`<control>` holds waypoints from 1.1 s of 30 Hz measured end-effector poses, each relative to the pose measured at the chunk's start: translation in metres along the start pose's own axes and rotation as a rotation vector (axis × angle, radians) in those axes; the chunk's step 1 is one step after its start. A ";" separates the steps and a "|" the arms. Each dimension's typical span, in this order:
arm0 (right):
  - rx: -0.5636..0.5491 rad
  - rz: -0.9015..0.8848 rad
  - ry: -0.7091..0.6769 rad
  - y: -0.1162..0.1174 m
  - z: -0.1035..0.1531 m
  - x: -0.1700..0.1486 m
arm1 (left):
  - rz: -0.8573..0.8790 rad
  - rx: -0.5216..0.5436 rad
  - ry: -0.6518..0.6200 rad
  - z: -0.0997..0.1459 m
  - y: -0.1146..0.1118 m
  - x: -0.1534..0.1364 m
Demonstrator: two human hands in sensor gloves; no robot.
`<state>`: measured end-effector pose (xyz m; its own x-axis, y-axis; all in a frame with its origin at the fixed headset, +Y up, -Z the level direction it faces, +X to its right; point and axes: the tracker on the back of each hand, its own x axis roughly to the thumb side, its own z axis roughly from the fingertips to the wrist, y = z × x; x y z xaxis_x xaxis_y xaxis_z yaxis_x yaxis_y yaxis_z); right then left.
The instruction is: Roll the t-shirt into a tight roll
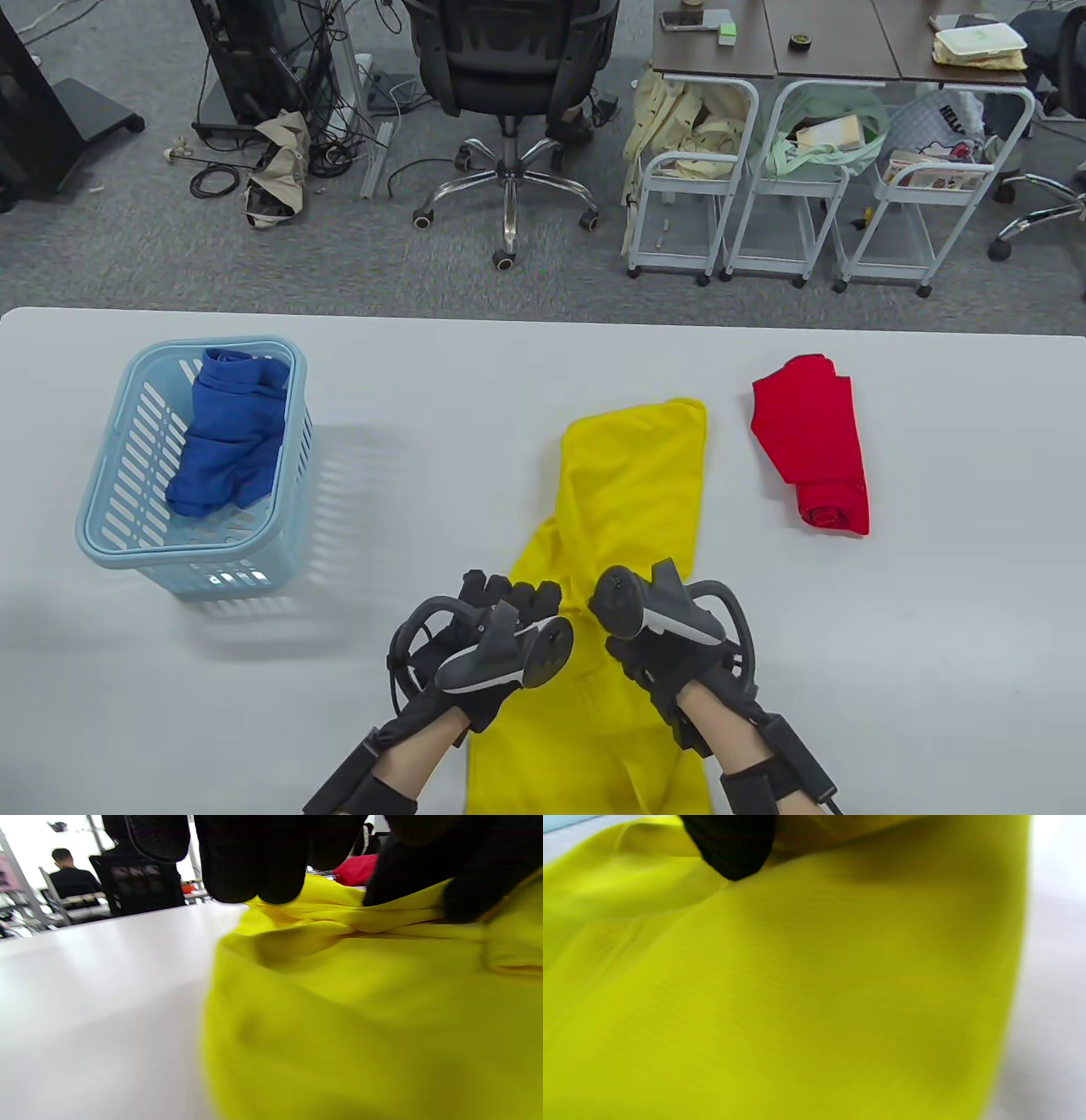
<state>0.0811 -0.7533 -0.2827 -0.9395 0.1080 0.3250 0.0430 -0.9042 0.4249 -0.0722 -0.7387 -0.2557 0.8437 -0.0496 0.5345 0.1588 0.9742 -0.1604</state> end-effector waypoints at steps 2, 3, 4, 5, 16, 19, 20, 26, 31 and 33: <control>-0.012 -0.013 0.006 -0.002 0.000 0.003 | 0.070 -0.100 -0.022 -0.009 -0.016 0.001; -0.012 -0.010 0.017 -0.002 0.000 0.001 | 0.050 -0.203 0.011 -0.014 -0.026 -0.002; -0.004 -0.005 0.032 -0.003 0.000 -0.002 | 0.024 -0.291 0.026 -0.017 -0.033 -0.005; -0.011 0.005 0.067 -0.004 0.001 -0.008 | 0.005 -0.379 0.022 -0.018 -0.040 -0.009; -0.006 -0.176 0.649 -0.027 0.044 -0.148 | 0.061 -0.385 0.274 -0.005 -0.022 -0.056; 0.142 -0.195 0.717 -0.018 0.048 -0.162 | 0.091 -0.334 0.336 0.003 -0.011 -0.068; 0.127 -0.222 0.699 -0.019 0.047 -0.159 | 0.071 -0.285 0.344 0.006 -0.007 -0.067; -0.072 -0.105 0.480 -0.039 0.040 -0.101 | 0.068 -0.199 0.184 0.002 -0.016 -0.044; 0.132 -0.153 0.075 -0.005 0.006 -0.062 | 0.036 -0.394 0.164 -0.014 -0.044 -0.042; 0.197 -0.118 0.148 0.008 0.001 -0.066 | 0.019 -0.358 0.187 -0.014 -0.041 -0.047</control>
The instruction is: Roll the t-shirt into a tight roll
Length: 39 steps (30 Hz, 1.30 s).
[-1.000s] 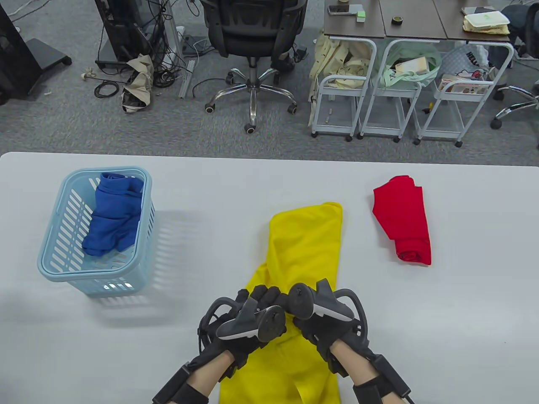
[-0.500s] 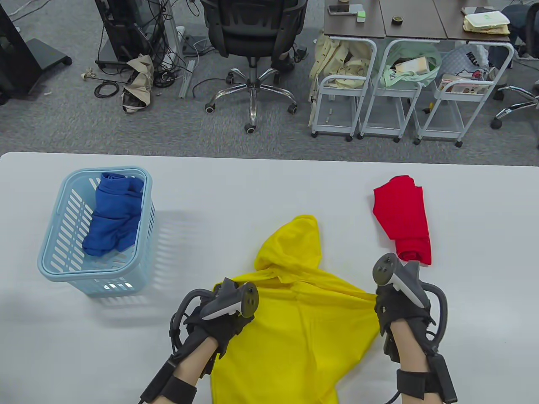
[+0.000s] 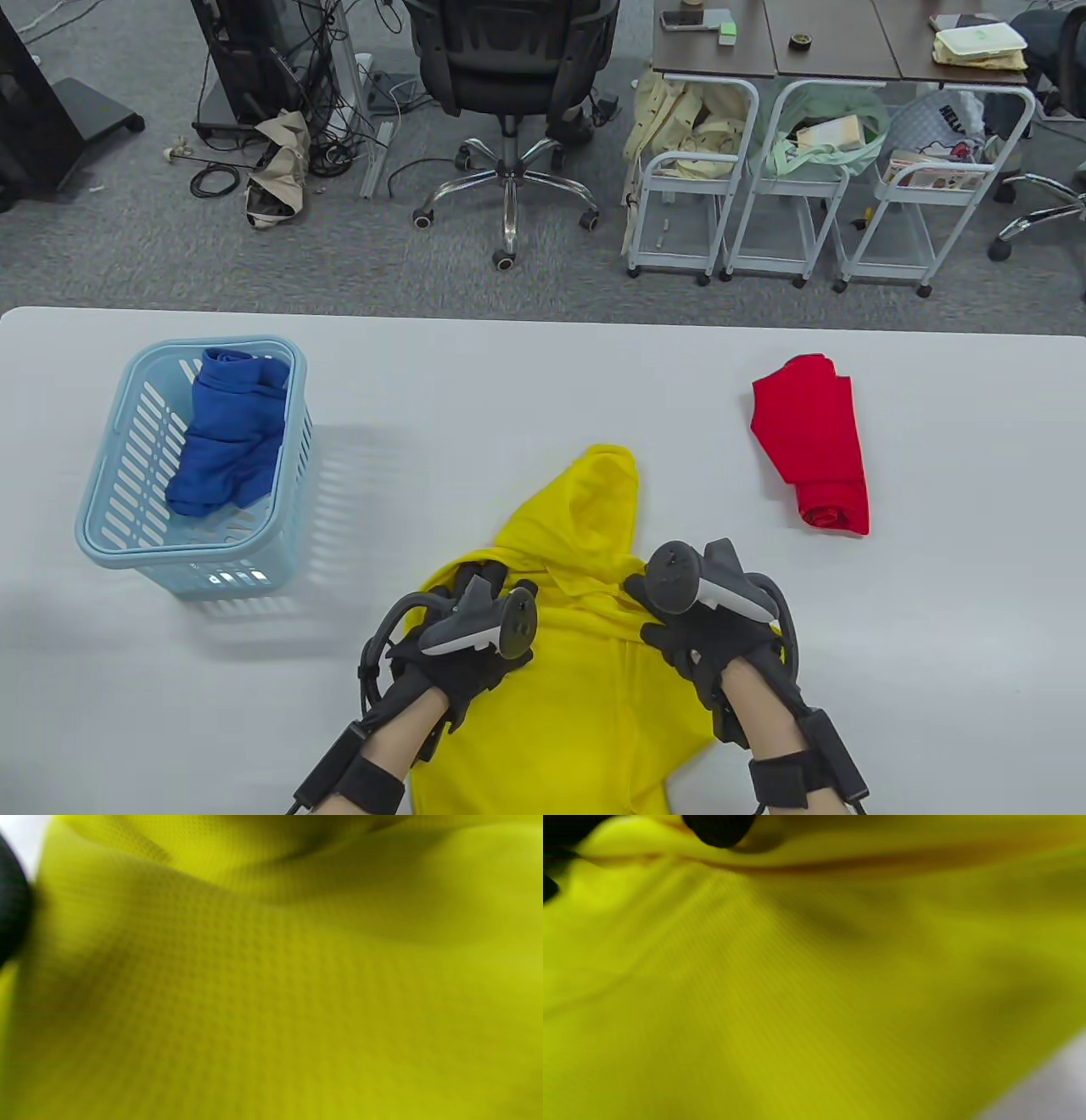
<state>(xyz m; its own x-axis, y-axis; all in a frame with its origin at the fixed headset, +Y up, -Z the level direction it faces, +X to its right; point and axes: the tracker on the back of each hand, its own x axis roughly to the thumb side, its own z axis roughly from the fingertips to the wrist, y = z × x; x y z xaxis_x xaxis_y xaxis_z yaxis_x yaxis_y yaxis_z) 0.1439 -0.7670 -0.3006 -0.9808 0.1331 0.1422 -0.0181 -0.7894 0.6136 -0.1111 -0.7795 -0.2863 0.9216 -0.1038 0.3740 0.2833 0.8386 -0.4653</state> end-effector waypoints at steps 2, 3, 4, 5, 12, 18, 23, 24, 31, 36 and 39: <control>-0.049 0.007 0.070 -0.002 0.001 -0.008 | 0.020 -0.004 0.031 0.000 0.000 -0.006; -0.067 0.004 0.117 -0.005 0.003 -0.012 | 0.017 -0.002 0.035 0.001 0.000 -0.008; -0.088 0.015 0.153 -0.007 0.005 -0.015 | 0.010 0.004 0.057 0.002 0.001 -0.011; -0.097 0.035 0.178 -0.008 0.007 -0.017 | 0.002 0.002 0.085 0.002 0.001 -0.014; -0.127 0.100 0.262 -0.022 0.018 -0.006 | 0.067 0.095 -0.058 0.010 0.012 -0.008; -0.233 0.015 0.139 -0.034 0.023 0.001 | 0.040 0.047 -0.191 0.005 0.000 0.018; -0.276 0.067 0.067 -0.034 -0.004 0.028 | 0.054 0.025 -0.258 0.003 -0.002 0.026; -0.312 0.108 0.114 -0.036 -0.008 0.029 | 0.054 0.024 -0.250 0.003 -0.002 0.025; -0.485 -0.198 0.298 -0.061 0.019 -0.038 | 0.065 0.004 -0.068 0.002 0.002 -0.010; -0.540 -0.456 0.426 -0.063 0.044 -0.097 | 0.110 0.018 0.043 0.006 0.008 -0.035; -0.441 -0.404 0.559 -0.052 0.042 -0.110 | 0.145 0.101 0.096 0.016 0.020 -0.037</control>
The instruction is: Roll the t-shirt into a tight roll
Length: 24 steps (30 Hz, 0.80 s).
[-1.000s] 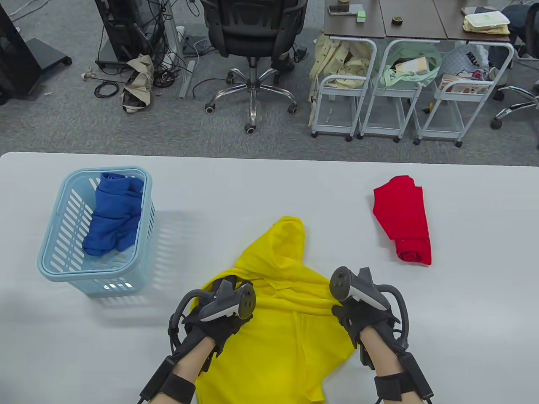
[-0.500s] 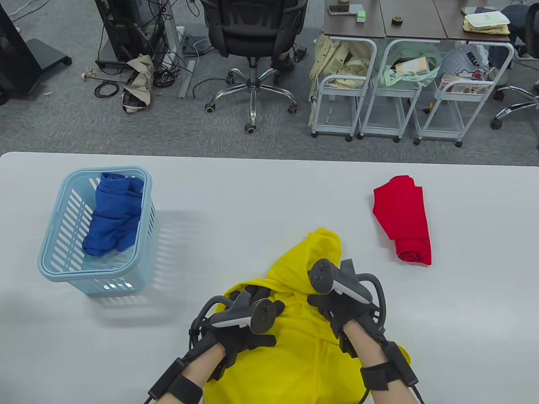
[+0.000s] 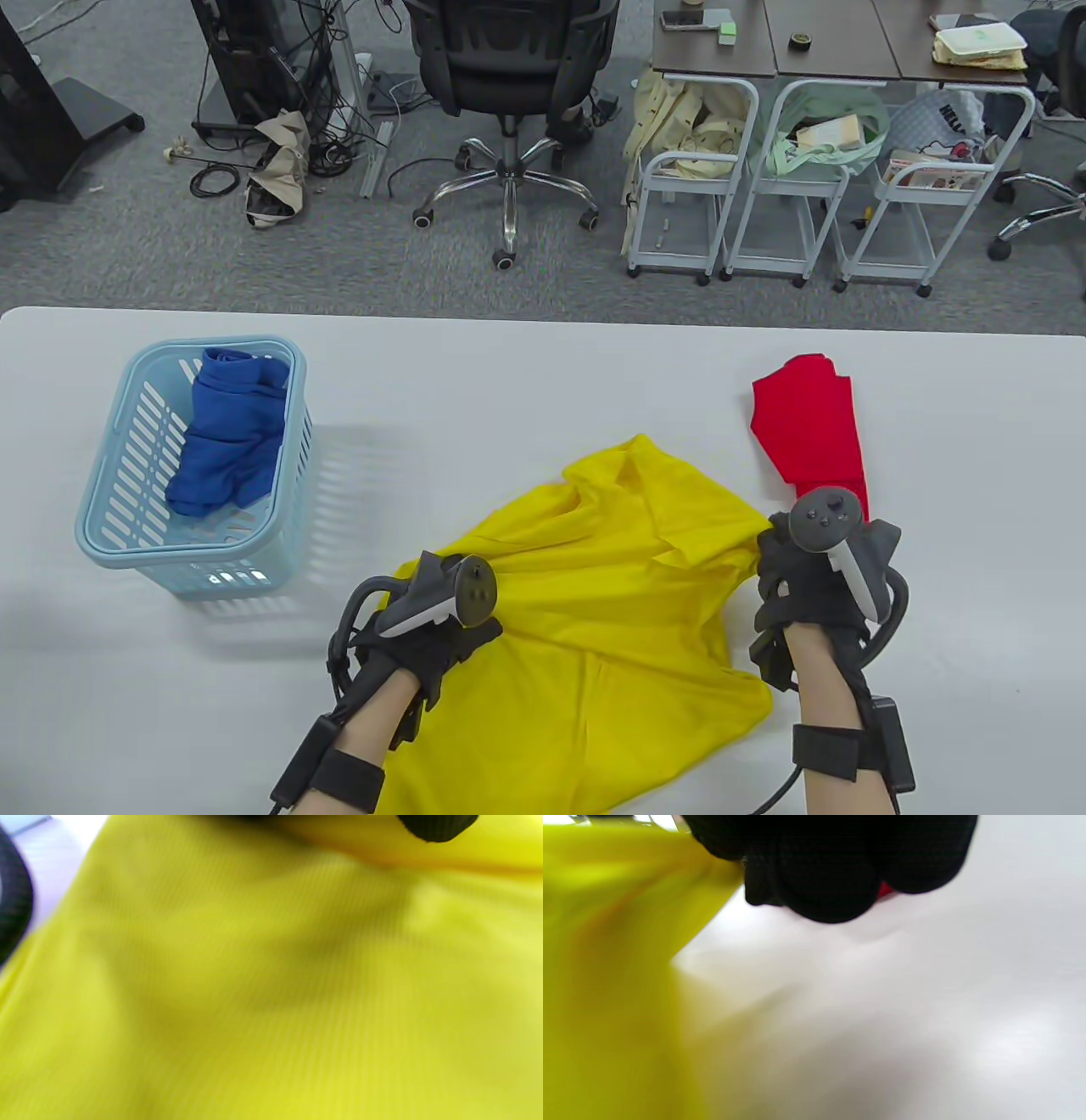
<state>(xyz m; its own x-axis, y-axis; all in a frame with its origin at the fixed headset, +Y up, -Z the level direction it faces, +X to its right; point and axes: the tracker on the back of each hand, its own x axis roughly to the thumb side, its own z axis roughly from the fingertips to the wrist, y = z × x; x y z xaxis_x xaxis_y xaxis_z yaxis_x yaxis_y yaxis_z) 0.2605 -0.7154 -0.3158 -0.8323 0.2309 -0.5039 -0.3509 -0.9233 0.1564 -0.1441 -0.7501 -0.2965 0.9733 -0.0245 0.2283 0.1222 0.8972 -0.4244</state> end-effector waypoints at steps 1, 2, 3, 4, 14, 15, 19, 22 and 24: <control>0.052 0.061 0.015 0.002 0.000 -0.002 | -0.050 0.050 0.019 0.003 0.003 0.001; 0.075 0.073 0.007 0.003 0.000 -0.003 | -0.101 0.088 0.022 0.006 0.005 0.002; 0.068 0.049 -0.010 0.005 0.002 -0.003 | -0.123 0.101 0.021 0.006 0.004 0.003; 0.077 0.024 -0.048 0.005 0.005 0.001 | -0.113 0.099 0.018 0.007 0.001 0.005; 0.141 0.265 -0.397 0.060 0.029 0.080 | -0.095 -0.083 -0.069 -0.009 -0.019 0.017; 0.146 0.321 -0.379 0.068 0.025 0.083 | -0.106 -0.089 -0.047 -0.007 -0.018 0.016; 0.078 0.366 -0.372 0.070 0.021 0.087 | -0.090 -0.222 0.022 -0.010 -0.023 0.009; 0.008 0.388 -0.274 0.059 0.014 0.074 | -0.073 -0.226 0.060 -0.011 -0.022 0.003; 0.009 0.313 -0.186 0.048 0.004 0.055 | -0.053 -0.231 0.070 -0.010 -0.022 -0.002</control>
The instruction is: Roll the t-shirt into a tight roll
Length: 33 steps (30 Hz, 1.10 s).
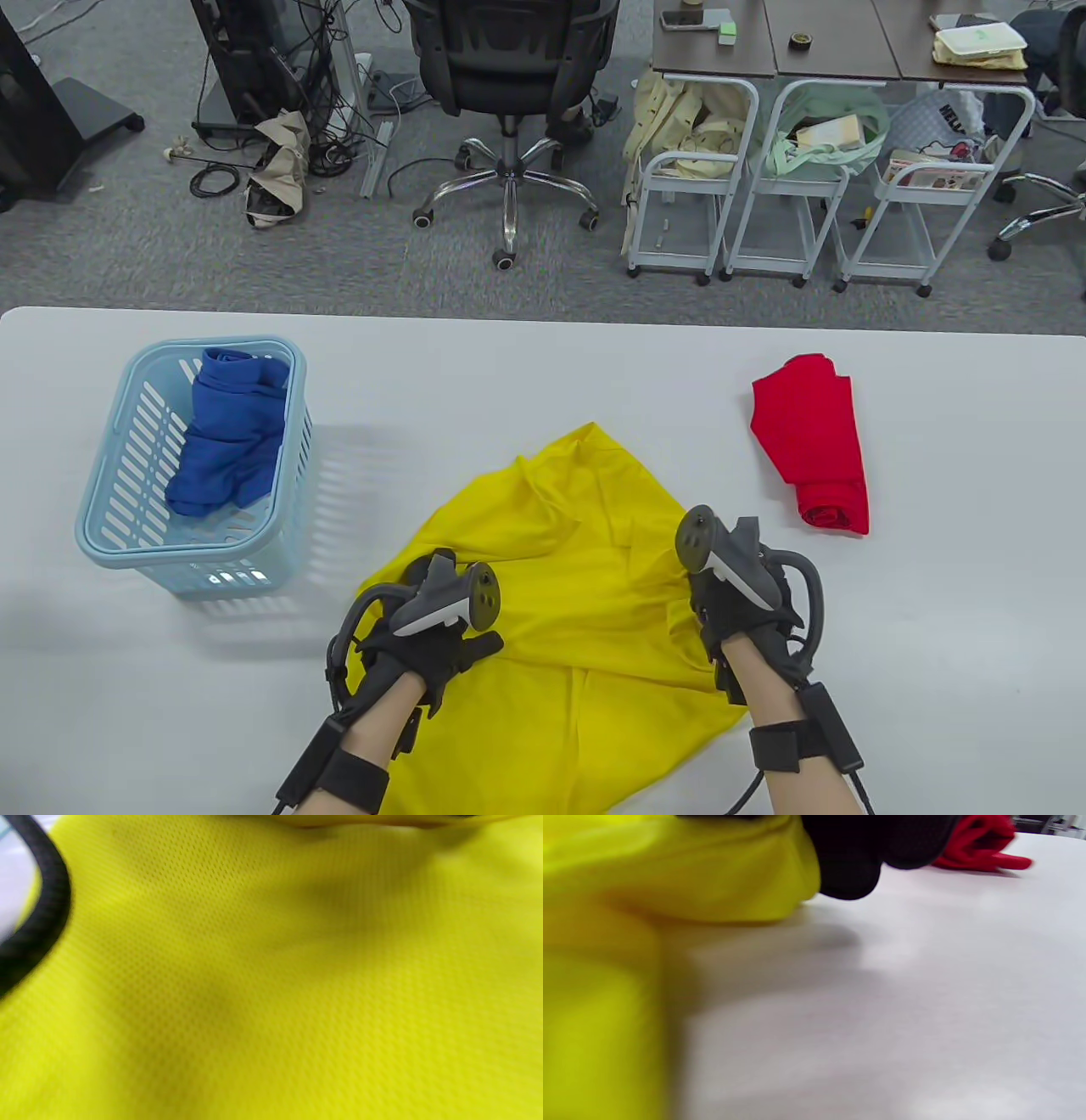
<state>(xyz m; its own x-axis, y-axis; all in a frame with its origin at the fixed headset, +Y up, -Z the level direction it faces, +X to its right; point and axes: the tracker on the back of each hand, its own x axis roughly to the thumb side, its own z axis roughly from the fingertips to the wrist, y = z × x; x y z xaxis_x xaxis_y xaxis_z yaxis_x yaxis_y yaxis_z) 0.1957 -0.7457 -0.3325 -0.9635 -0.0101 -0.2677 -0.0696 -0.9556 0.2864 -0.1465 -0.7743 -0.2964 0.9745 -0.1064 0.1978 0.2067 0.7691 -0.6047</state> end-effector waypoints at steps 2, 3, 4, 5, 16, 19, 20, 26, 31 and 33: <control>0.009 -0.102 0.095 -0.004 -0.004 -0.025 | 0.009 -0.001 0.004 0.000 0.000 -0.002; 0.021 -0.145 0.140 -0.006 -0.004 -0.039 | 0.009 0.001 0.003 0.000 0.001 -0.002; 0.038 -0.170 0.172 -0.006 -0.005 -0.049 | 0.007 0.003 0.004 0.001 0.001 -0.002; 0.075 -0.193 0.253 -0.006 -0.005 -0.063 | 0.002 0.006 0.005 0.001 0.002 -0.001; 0.097 -0.237 -0.144 -0.030 0.019 -0.049 | 0.012 0.007 -0.026 0.001 -0.001 -0.001; 0.162 -0.266 -0.460 -0.014 0.020 -0.010 | 0.028 0.010 -0.038 0.001 -0.002 -0.003; 0.210 -0.254 -0.460 -0.004 0.016 -0.003 | 0.031 0.009 -0.041 0.001 -0.003 -0.004; 0.258 -0.001 0.003 0.017 -0.003 -0.034 | 0.033 0.007 -0.022 0.001 -0.002 -0.007; 0.277 -0.063 0.194 0.011 0.001 -0.063 | 0.016 0.015 -0.023 0.002 -0.002 -0.003; 0.221 -0.061 0.140 0.003 0.006 -0.054 | 0.011 0.026 -0.032 0.002 -0.002 -0.001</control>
<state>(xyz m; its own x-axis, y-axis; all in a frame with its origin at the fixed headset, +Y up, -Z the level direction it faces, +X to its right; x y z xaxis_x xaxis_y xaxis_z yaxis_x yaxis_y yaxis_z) 0.2458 -0.7461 -0.3116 -0.9115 -0.0099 -0.4113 -0.1963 -0.8682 0.4558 -0.1485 -0.7746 -0.2934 0.9732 -0.0783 0.2163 0.1938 0.7860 -0.5871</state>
